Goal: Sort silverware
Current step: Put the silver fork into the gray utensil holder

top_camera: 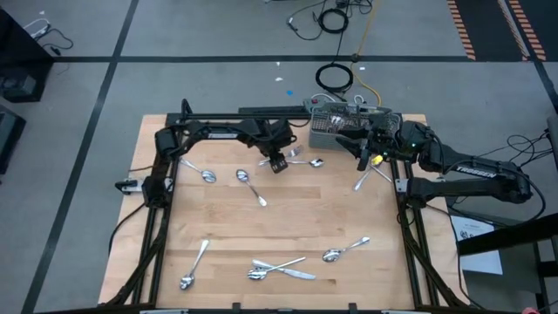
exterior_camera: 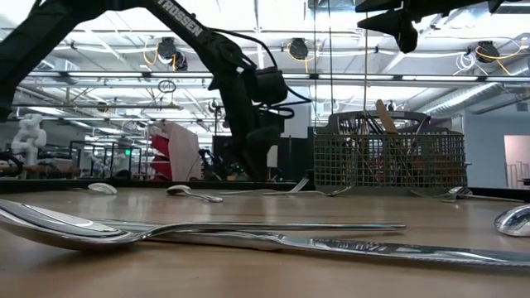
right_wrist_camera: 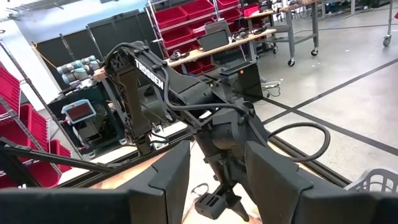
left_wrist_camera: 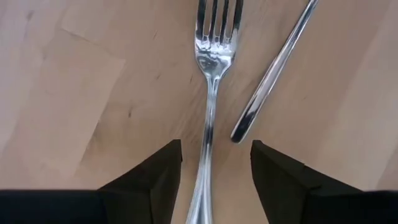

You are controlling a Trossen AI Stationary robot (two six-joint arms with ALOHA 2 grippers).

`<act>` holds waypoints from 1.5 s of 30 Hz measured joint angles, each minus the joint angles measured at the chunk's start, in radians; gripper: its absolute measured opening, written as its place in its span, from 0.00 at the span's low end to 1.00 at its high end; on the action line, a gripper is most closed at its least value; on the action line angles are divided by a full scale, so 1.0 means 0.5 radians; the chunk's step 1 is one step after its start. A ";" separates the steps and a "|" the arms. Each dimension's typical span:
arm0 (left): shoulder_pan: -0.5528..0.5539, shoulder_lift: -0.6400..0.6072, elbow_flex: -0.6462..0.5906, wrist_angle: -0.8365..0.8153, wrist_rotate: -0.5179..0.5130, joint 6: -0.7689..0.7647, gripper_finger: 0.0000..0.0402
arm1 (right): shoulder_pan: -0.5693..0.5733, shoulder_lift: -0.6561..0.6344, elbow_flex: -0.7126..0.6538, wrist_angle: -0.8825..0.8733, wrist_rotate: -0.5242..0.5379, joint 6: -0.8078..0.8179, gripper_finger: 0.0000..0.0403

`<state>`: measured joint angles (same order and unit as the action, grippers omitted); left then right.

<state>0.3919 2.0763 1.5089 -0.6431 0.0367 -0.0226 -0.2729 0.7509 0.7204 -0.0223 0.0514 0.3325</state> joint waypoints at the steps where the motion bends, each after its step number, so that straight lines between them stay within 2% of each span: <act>1: 0.000 0.005 0.000 0.003 -0.008 0.018 0.49 | 0.000 0.000 0.000 -0.007 0.000 0.007 0.36; 16: 0.023 0.211 0.013 -0.004 -0.107 0.111 0.48 | 0.000 0.001 0.000 -0.011 0.000 0.001 0.36; 20: 0.024 0.214 0.011 -0.003 -0.128 0.167 0.37 | 0.000 0.001 0.000 -0.011 0.001 0.002 0.36; 28: 0.030 0.211 0.007 0.004 -0.157 0.165 0.06 | 0.000 0.001 0.000 -0.011 0.001 0.037 0.36; 32: 0.035 0.147 0.006 -0.001 -0.142 0.163 0.04 | 0.000 0.001 0.000 -0.011 0.000 0.045 0.36; 37: 0.053 0.049 0.008 -0.049 -0.055 0.163 0.04 | 0.000 0.001 0.000 -0.010 0.000 0.045 0.36; 45: 0.110 -0.167 0.021 -0.116 0.380 0.163 0.03 | 0.000 0.001 0.000 -0.009 0.000 0.056 0.36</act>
<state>0.4469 1.9929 1.5196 -0.7010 0.2265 0.0591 -0.2728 0.7513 0.7204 -0.0270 0.0513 0.3603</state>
